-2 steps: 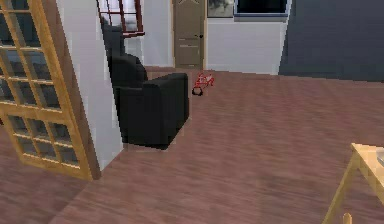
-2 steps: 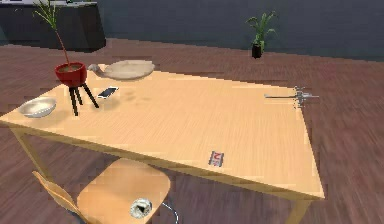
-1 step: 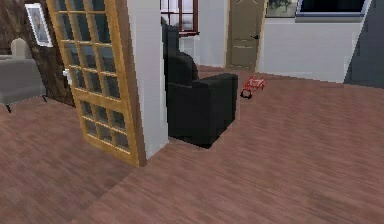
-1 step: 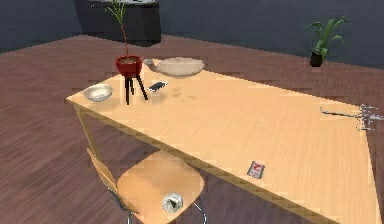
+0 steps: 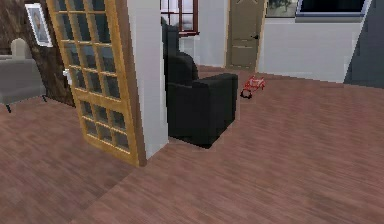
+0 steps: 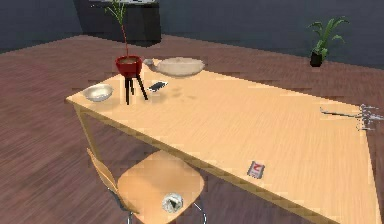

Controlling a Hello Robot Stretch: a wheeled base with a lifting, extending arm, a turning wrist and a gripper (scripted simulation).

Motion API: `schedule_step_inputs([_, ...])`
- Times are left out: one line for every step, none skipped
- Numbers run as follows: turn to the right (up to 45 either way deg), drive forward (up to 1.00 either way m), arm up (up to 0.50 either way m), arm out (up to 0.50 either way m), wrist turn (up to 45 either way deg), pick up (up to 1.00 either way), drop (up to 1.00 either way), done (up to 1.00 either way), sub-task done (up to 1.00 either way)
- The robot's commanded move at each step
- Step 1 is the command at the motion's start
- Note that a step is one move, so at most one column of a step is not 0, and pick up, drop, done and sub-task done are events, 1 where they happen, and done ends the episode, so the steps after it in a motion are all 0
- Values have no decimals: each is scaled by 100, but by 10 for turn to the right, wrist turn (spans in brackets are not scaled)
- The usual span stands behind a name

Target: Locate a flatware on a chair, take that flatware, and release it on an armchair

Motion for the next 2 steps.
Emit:
schedule_step_inputs([0,0,16,0,0,0,0,0,0])
schedule_step_inputs([0,0,0,20,0,0,0,0,0])
